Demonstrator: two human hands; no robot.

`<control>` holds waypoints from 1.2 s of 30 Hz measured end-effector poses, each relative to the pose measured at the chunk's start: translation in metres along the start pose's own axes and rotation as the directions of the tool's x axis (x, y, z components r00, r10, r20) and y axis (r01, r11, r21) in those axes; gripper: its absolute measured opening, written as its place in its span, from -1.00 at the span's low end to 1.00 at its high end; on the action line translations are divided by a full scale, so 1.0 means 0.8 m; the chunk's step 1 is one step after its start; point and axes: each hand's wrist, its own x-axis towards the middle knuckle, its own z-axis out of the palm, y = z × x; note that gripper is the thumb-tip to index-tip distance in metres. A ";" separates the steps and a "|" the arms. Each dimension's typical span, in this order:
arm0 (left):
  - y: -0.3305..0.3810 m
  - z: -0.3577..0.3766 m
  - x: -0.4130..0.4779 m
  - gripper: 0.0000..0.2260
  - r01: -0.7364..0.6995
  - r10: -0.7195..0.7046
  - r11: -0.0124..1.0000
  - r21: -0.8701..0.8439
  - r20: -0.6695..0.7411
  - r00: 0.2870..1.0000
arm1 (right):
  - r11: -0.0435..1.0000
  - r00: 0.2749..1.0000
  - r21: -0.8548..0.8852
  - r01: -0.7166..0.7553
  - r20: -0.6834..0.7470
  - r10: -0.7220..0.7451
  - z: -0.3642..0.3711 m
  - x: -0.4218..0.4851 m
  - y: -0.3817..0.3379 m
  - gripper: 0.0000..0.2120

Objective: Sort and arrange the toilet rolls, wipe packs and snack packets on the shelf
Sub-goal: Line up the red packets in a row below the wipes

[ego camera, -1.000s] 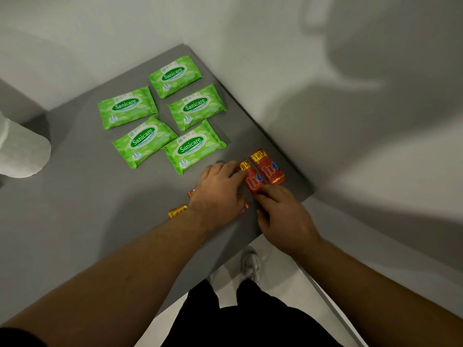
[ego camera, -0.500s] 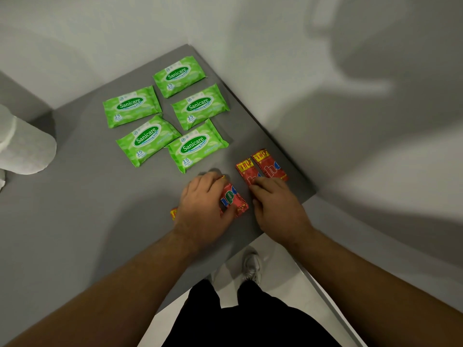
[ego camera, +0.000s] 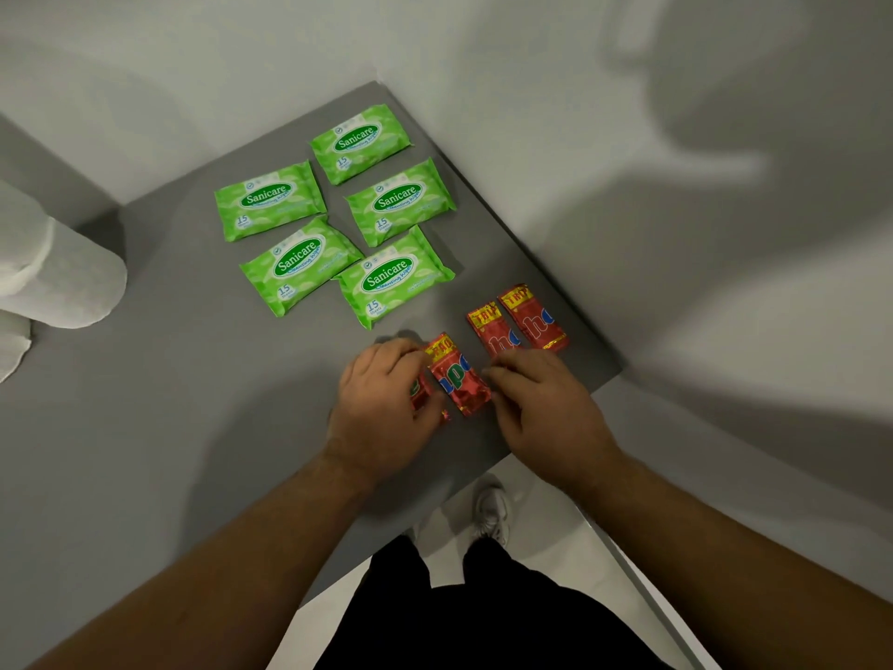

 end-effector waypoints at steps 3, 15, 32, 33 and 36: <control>-0.012 -0.004 -0.007 -0.61 -0.029 0.029 1.000 -0.006 0.001 1.000 | 0.997 0.995 0.003 0.073 0.064 -0.073 0.007 -0.014 -0.019 -0.70; 0.008 -0.002 0.020 -0.53 -0.131 0.120 0.990 0.052 0.186 0.975 | 0.999 0.995 -0.042 -0.007 0.100 0.011 0.018 -0.033 -0.024 -0.62; 0.013 -0.003 0.024 -0.46 -0.139 0.119 0.987 0.084 0.210 0.970 | 0.998 0.988 -0.016 -0.059 0.145 0.060 0.013 -0.027 -0.030 -0.60; 0.012 -0.002 0.024 -0.46 -0.139 0.117 0.986 0.088 0.212 0.970 | 0.998 0.987 -0.020 -0.059 0.147 0.061 0.014 -0.027 -0.030 -0.59; 0.010 0.000 0.024 -0.46 -0.136 0.115 0.987 0.088 0.217 0.969 | 0.998 0.986 -0.031 -0.048 0.161 0.052 0.014 -0.027 -0.031 -0.58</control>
